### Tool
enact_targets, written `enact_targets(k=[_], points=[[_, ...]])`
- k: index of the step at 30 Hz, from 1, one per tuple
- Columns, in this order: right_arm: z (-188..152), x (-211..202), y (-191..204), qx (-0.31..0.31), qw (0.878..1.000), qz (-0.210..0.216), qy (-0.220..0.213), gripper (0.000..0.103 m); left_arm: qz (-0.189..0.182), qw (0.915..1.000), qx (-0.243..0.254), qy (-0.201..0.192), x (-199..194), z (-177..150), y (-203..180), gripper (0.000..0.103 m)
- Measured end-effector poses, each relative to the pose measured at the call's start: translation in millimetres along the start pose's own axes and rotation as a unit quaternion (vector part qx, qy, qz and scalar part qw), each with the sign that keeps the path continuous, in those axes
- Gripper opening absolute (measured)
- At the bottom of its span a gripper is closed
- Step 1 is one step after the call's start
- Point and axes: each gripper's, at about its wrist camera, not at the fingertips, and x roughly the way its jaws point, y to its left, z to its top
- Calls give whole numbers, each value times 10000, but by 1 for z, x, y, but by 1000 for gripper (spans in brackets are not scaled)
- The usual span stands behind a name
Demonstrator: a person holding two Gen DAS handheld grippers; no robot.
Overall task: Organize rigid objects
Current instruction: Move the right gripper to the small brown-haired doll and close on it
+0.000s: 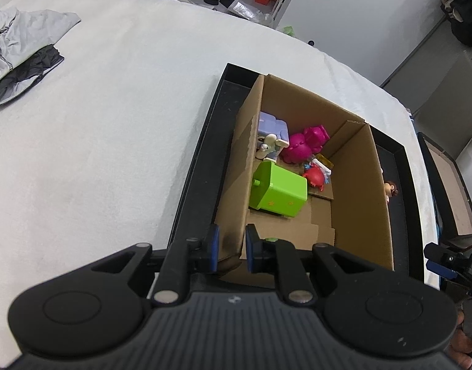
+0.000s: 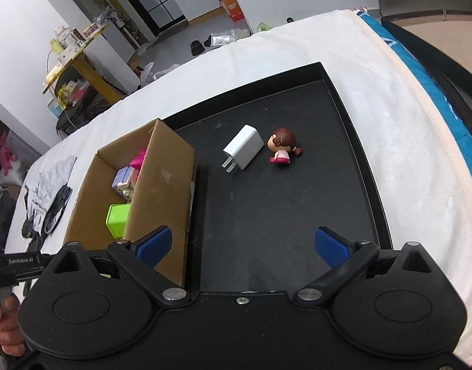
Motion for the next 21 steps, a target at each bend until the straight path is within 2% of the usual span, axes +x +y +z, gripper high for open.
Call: enact_targets(k=[10,14,19,21], points=[[5,20,-17,250,9988,380,154,99,119,9999,-23,49,4,1,-1,15],[7,29,-19,269,9980,484,307,95,151,9999,-14,60,5,2,-4,15],[11,35,-26,307,9978,514,272,94,148,9999,-7,78,7,3,-5,15],[14,37,-26,264,9983,474,195,88,150,9999,7,85,8,3,-5,15]])
